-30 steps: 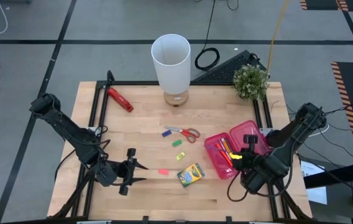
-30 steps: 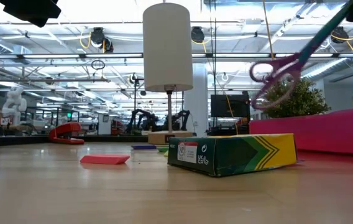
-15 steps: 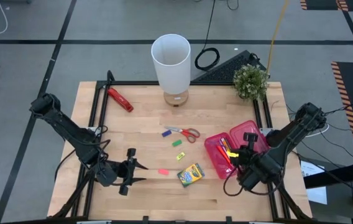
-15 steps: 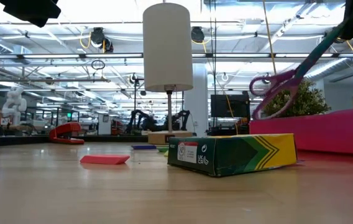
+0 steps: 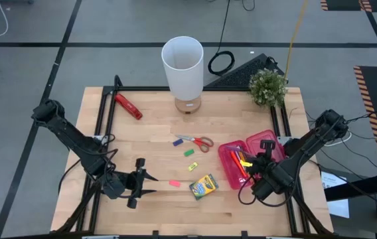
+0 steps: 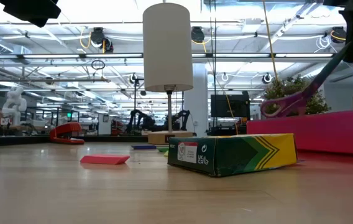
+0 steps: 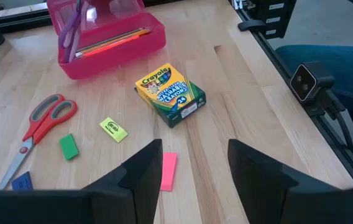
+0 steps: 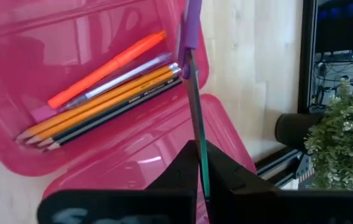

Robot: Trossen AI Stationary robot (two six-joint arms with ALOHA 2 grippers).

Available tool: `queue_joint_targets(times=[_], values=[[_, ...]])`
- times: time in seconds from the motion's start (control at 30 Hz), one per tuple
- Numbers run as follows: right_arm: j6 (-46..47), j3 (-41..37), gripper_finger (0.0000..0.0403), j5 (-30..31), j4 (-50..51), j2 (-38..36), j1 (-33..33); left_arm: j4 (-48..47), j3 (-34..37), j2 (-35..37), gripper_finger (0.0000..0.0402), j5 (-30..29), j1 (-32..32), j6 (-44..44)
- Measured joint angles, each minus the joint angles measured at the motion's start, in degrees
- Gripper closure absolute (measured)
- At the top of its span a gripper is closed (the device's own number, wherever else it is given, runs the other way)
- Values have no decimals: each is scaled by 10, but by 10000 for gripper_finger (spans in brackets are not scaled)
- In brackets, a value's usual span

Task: Pack school essentials
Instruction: Put the violet scissors into the pink supply box

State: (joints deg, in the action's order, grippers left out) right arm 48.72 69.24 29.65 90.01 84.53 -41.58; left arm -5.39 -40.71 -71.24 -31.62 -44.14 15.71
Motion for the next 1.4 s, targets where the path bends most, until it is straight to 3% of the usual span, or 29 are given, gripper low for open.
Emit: queue_joint_targets(times=[0.33,0.7,0.93,1.4], values=[[15,-1,392,-60,-4,0,3,0,0,0,215,0,0,7],[36,-1,301,-95,-38,0,3,0,0,0,215,0,0,8],[49,-3,272,-119,-67,0,3,1,0,0,215,0,0,9],[95,-112,211,-164,-183,0,10,1,0,0,215,0,0,10]])
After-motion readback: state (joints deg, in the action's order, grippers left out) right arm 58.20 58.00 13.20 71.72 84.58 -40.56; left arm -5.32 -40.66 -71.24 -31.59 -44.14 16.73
